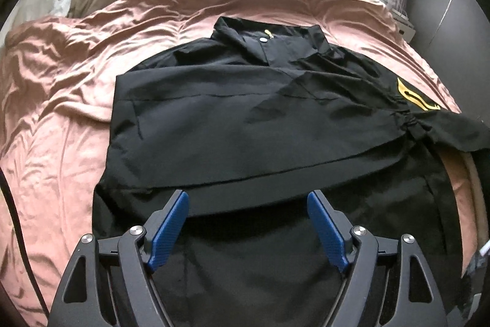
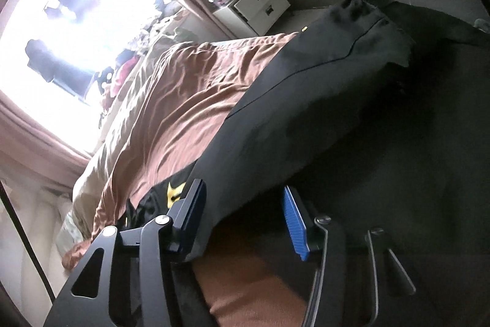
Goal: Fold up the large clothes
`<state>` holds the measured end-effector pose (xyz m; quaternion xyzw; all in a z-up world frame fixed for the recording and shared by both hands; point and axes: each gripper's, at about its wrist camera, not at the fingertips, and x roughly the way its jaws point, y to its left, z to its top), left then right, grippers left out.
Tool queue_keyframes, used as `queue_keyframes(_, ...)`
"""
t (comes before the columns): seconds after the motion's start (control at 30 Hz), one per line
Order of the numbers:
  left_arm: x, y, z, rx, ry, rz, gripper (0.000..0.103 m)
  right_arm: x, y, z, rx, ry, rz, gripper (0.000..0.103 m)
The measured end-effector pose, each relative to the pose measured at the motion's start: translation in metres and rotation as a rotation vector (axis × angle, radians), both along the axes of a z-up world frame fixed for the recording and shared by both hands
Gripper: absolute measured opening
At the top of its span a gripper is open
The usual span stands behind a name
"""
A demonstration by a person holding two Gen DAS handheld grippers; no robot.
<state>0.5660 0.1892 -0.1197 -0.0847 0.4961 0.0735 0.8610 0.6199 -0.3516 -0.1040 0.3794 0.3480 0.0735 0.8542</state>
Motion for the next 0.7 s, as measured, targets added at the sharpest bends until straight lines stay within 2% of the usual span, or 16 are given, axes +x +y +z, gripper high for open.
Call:
queue_keyframes(0.07, 0.005, -0.004, -0.002, -0.002, 0.0, -0.001, 0.081, 0.004, -0.002, -0.003, 0.009, 0.0, -0.017, 0.048)
queue_keyframes(0.13, 0.01, -0.006, -0.004, -0.006, 0.001, -0.002, 0.081, 0.006, -0.003, -0.006, 0.01, 0.002, -0.037, 0.033)
queue_keyframes(0.17, 0.012, -0.008, -0.006, -0.002, 0.004, -0.004, 0.081, 0.006, -0.004, -0.006, -0.005, 0.002, -0.053, 0.017)
queue_keyframes(0.2, 0.014, -0.01, -0.006, 0.002, 0.008, -0.008, 0.081, 0.006, -0.005, -0.006, -0.009, -0.004, -0.065, 0.009)
queue_keyframes(0.27, 0.016, -0.015, -0.007, 0.008, 0.017, -0.024, 0.081, 0.002, -0.007, 0.0, -0.003, -0.033, -0.068, 0.002)
queue_keyframes(0.47, 0.009, -0.017, 0.005, 0.012, -0.01, -0.036, 0.081, -0.013, 0.018, 0.048, -0.06, -0.145, 0.004, 0.0)
queue_keyframes(0.7, -0.018, 0.0, 0.022, -0.005, -0.046, -0.005, 0.081, -0.039, 0.078, 0.111, -0.113, -0.254, 0.131, 0.0)
